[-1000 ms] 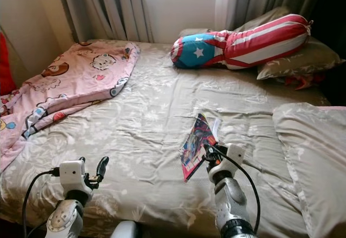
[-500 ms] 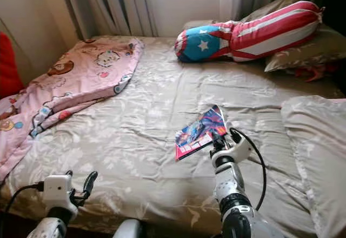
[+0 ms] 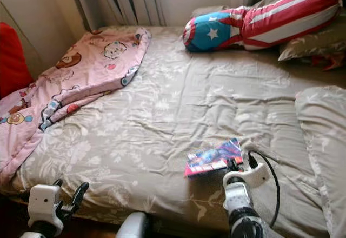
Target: Clean up the room
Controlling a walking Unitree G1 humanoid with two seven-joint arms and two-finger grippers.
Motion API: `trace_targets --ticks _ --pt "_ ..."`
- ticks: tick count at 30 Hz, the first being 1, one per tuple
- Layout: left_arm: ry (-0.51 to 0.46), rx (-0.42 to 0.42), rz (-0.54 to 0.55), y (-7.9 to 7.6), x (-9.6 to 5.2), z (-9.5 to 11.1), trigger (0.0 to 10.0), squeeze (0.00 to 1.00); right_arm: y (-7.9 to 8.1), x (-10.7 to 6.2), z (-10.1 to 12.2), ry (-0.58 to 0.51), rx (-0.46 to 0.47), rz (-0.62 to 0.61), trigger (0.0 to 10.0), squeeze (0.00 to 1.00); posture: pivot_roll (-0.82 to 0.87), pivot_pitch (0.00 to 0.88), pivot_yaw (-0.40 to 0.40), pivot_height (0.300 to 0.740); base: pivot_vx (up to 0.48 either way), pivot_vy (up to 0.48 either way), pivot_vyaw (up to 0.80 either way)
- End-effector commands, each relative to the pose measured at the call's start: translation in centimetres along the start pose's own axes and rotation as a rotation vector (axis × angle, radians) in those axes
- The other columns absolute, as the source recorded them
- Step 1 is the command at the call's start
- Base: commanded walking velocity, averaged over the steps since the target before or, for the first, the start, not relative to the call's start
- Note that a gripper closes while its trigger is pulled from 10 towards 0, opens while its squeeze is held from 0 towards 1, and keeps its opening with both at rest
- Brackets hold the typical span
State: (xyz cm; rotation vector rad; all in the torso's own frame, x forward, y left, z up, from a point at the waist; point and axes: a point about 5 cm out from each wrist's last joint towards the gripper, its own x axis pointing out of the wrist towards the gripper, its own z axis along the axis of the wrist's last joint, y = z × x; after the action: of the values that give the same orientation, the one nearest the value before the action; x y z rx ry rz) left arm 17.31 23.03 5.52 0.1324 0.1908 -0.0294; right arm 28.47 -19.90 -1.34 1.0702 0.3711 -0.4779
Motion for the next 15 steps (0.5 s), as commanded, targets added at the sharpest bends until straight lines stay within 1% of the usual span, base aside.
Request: trace_targets --ticks 1,4,7,10,11,15 --pt "0.015 0.016 -0.004 0.3 -0.3 0.2 10.0 0.0 -0.7 -0.2 -0.5 0.006 0.018 -0.035 10.0 0.0 0.26 0.16 0.107 0.648 0.0 0.0 0.0" --pt "0.028 0.017 -0.011 0.3 -0.5 0.3 10.0 0.0 -1.9 -0.5 -0.3 -0.02 0.076 -0.105 10.0 0.0 0.26 0.165 0.112 0.648 0.0 0.0 0.0" --pt "0.029 0.023 -0.024 0.2 -0.6 0.5 10.0 0.0 -3.2 -0.8 0.1 -0.04 0.095 -0.18 10.0 0.0 0.27 0.17 0.117 0.648 0.0 0.0 0.0" --pt "0.03 0.026 -0.025 0.3 -0.6 0.6 10.0 0.0 -3.2 -0.8 0.2 -0.042 0.082 -0.179 10.0 0.0 0.27 0.173 0.117 0.648 0.0 0.0 0.0" --pt "0.038 0.029 -0.022 0.4 -0.8 0.5 10.0 0.0 -3.0 -0.8 0.2 -0.04 0.062 -0.167 10.0 0.0 0.27 0.175 0.119 0.648 0.0 0.0 0.0" --pt "0.053 0.027 -0.021 0.4 -0.9 0.5 10.0 0.0 -2.8 -0.7 0.6 -0.05 0.074 -0.164 10.0 0.0 0.26 0.176 0.119 0.648 0.0 0.0 0.0"
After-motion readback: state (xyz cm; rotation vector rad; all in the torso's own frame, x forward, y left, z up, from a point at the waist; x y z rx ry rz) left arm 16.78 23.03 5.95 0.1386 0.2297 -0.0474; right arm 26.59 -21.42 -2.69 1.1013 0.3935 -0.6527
